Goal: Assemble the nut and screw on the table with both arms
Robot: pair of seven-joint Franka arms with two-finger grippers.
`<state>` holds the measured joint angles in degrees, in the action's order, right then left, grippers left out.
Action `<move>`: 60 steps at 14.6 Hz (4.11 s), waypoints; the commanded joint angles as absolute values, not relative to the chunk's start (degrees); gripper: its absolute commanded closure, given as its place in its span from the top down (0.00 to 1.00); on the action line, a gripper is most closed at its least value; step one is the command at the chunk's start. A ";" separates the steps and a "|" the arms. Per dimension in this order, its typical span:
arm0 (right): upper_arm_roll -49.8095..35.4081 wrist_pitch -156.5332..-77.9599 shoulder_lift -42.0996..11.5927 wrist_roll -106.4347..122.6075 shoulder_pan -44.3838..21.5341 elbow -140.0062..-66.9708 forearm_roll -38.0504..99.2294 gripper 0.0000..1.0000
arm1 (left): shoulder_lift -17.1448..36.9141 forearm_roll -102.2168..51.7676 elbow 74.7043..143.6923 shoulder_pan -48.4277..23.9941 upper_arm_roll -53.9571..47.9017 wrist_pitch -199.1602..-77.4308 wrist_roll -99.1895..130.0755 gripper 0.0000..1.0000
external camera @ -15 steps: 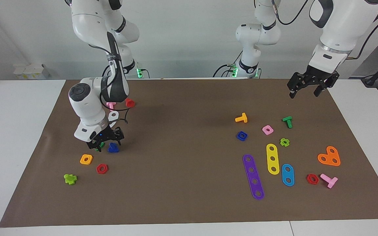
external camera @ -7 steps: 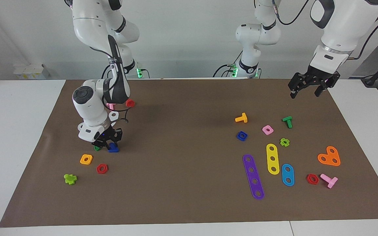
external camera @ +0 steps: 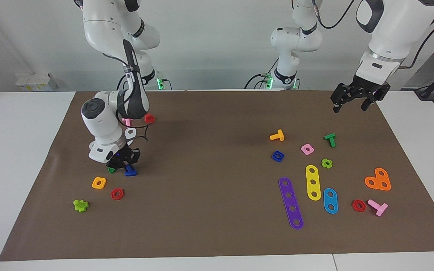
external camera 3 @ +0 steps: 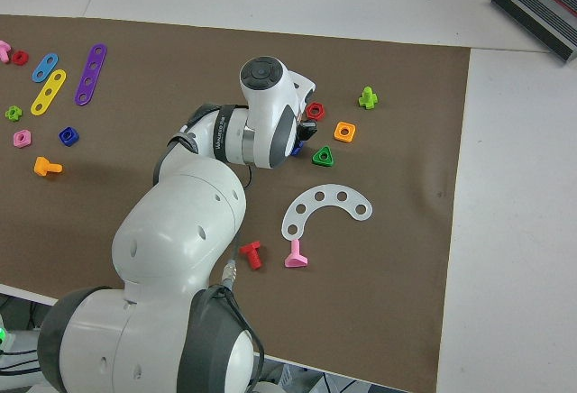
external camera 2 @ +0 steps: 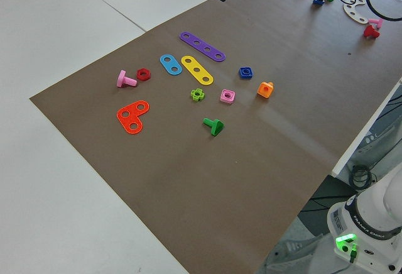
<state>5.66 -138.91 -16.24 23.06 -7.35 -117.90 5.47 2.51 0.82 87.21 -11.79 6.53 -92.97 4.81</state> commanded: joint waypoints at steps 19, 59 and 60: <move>5.27 -129.28 -30.21 -42.24 -39.81 -88.96 -4.72 0.00 | -0.09 0.00 91.14 -11.51 6.15 -93.25 5.27 0.95; 6.06 -88.87 -0.54 -3.35 -3.26 -87.99 0.62 1.00 | 13.89 -5.45 119.88 -24.61 5.71 -130.25 -27.42 0.85; 6.33 -87.12 0.34 -2.12 -2.73 -87.02 0.01 1.00 | 13.80 -5.36 120.14 -24.70 5.71 -130.43 -27.42 0.85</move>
